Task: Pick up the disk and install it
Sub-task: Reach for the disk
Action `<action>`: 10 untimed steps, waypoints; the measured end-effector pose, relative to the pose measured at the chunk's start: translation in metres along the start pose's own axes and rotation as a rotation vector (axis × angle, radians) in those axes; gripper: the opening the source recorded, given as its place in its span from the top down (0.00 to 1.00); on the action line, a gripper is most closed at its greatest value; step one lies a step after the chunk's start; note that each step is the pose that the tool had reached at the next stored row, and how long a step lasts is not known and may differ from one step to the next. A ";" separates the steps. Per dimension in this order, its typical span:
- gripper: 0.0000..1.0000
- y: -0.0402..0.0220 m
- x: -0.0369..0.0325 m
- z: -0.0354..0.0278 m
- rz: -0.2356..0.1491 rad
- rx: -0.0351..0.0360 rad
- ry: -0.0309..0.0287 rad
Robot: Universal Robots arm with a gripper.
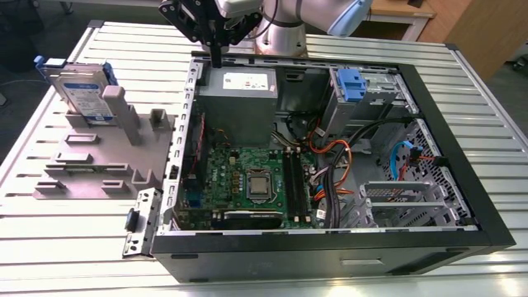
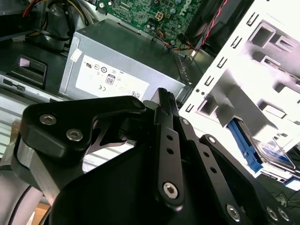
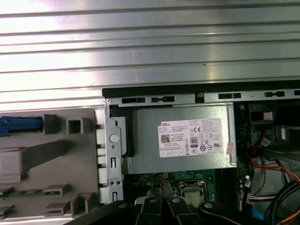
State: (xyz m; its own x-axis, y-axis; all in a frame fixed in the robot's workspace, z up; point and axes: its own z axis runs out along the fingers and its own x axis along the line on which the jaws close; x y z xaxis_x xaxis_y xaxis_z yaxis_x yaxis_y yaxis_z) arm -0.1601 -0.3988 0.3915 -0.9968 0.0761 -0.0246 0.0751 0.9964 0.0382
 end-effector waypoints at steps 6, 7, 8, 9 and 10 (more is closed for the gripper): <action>0.89 -0.0001 0.0012 0.0001 0.000 0.0000 0.0000; 0.89 -0.0001 0.0016 0.0002 0.000 0.0000 0.0000; 0.89 -0.0001 0.0019 0.0002 0.000 0.0000 0.0000; 0.89 -0.0001 0.0022 0.0002 0.000 0.0000 0.0000; 0.89 -0.0001 0.0025 0.0002 0.000 0.0000 0.0001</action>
State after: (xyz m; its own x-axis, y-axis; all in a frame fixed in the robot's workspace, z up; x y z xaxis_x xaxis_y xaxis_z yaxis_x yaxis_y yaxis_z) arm -0.1626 -0.3988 0.3912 -0.9968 0.0761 -0.0246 0.0751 0.9964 0.0382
